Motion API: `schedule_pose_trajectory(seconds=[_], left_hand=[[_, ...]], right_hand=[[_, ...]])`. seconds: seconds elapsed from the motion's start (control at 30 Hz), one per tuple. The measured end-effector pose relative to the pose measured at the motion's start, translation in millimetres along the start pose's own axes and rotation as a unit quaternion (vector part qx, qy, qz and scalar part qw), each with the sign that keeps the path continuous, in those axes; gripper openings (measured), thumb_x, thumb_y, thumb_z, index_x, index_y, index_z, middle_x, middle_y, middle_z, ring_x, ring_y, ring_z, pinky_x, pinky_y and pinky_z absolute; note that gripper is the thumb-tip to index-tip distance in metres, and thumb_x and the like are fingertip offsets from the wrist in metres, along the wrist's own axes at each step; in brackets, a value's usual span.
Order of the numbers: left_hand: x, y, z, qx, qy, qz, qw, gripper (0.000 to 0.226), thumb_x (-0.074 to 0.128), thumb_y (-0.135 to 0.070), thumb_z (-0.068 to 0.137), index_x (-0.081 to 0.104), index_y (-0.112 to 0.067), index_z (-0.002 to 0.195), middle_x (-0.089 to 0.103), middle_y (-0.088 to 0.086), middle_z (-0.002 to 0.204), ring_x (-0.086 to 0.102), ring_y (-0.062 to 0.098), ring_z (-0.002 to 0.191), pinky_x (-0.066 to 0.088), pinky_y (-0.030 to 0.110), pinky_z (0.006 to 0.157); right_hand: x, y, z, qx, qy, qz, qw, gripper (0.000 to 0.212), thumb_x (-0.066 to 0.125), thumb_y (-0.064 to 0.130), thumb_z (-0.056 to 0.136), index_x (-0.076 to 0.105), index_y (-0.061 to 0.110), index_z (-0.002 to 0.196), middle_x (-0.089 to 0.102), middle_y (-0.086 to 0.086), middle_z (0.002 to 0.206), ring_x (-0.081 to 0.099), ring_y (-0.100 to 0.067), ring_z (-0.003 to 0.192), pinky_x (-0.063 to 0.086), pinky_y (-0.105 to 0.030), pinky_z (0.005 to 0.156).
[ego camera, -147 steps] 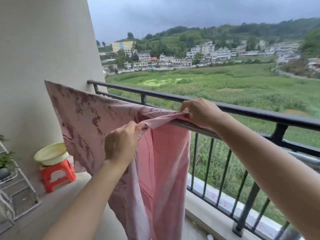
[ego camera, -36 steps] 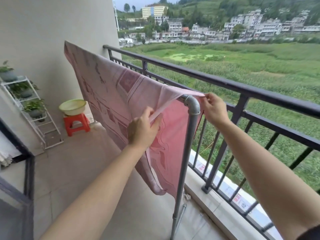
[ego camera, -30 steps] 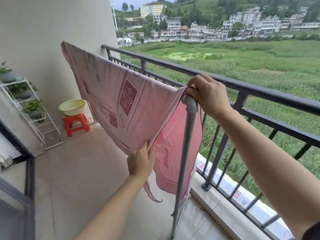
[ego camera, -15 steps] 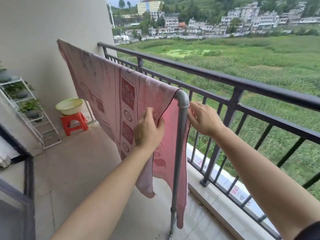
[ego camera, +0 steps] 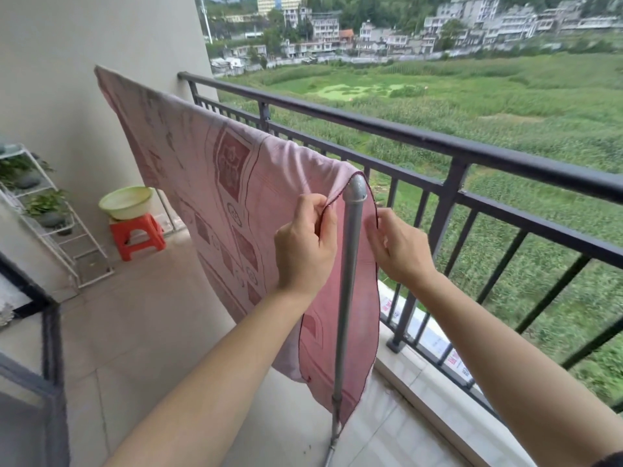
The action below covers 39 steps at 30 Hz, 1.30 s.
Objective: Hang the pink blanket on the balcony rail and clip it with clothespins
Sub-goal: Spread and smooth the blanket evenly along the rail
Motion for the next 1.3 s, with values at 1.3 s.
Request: schedule_pose_trajectory(seconds=[1.3], left_hand=[[58,66,-115,-0.162,0.542,0.144,0.812,0.022,0.043,-0.016,0.075,0.063,-0.022,0.083,0.068,0.000,0.096,0.063,0.026,0.091,0.052,0.031,0.077]], right_hand=[[34,-40,-32,0.164,0.339,-0.005,0.927,0.033,0.058,0.024,0.087,0.063,0.030,0.119,0.066,0.008,0.105,0.064,-0.018,0.103,0.054,-0.034,0.083]])
Point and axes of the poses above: each hand's wrist, its own z-axis towards the middle knuckle, its own x-axis out of the palm, y = z × x, the point moved 5 cm from there along z, towards the middle knuckle
